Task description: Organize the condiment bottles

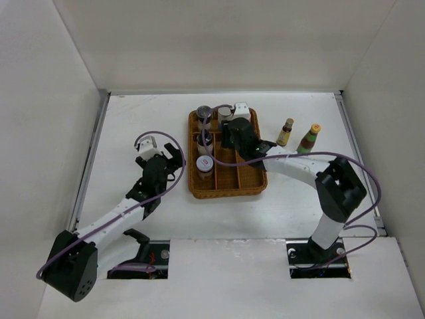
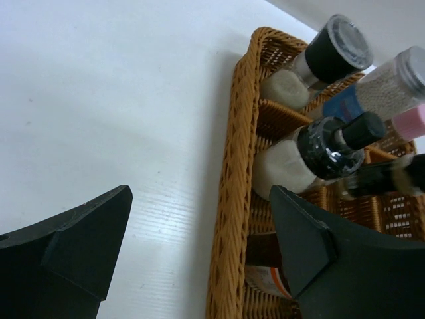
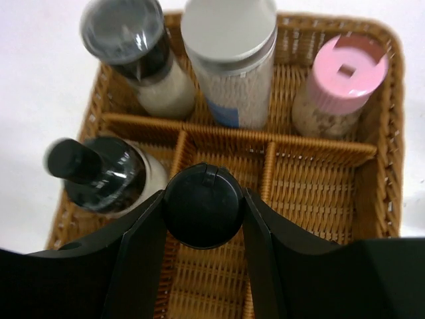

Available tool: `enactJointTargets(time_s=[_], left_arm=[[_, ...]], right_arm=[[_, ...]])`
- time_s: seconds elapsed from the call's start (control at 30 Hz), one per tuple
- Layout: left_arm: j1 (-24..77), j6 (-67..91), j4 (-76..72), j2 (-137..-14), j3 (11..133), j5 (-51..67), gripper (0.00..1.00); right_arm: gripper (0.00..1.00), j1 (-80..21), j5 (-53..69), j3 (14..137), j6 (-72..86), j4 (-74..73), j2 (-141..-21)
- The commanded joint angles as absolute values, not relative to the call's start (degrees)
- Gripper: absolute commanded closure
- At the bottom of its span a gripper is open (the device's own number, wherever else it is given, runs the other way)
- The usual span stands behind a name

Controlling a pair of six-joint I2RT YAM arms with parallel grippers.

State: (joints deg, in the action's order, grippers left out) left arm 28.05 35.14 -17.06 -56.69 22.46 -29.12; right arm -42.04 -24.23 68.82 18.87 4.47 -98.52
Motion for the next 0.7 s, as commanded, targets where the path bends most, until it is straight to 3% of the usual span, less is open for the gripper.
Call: enactJointTargets(time_s=[0.0,0.5,0.57,0.67], left_arm=[[27.29,37.26,-22.5,-56.25,22.06,-26.63,0.15],[26.94,37.88,-23.2,-59.59,23.03,-24.43,0.15],[26.94,37.88,-23.03,-59.77,23.12,-24.43,0.15],[26.94,37.88,-23.03,-59.33,23.12,-24.43,0.15]], right_arm=[[0.62,-42.23,-23.82,73.3,18.28,6.86,-99.92],[0.57,-42.41,-27.51,76.11,17.93,4.66,-107.84],[0.53,-42.41,-27.25,75.68,18.1,4.48,-107.84],[0.37,-42.41,-27.16,75.41,18.02,4.66,-107.49]])
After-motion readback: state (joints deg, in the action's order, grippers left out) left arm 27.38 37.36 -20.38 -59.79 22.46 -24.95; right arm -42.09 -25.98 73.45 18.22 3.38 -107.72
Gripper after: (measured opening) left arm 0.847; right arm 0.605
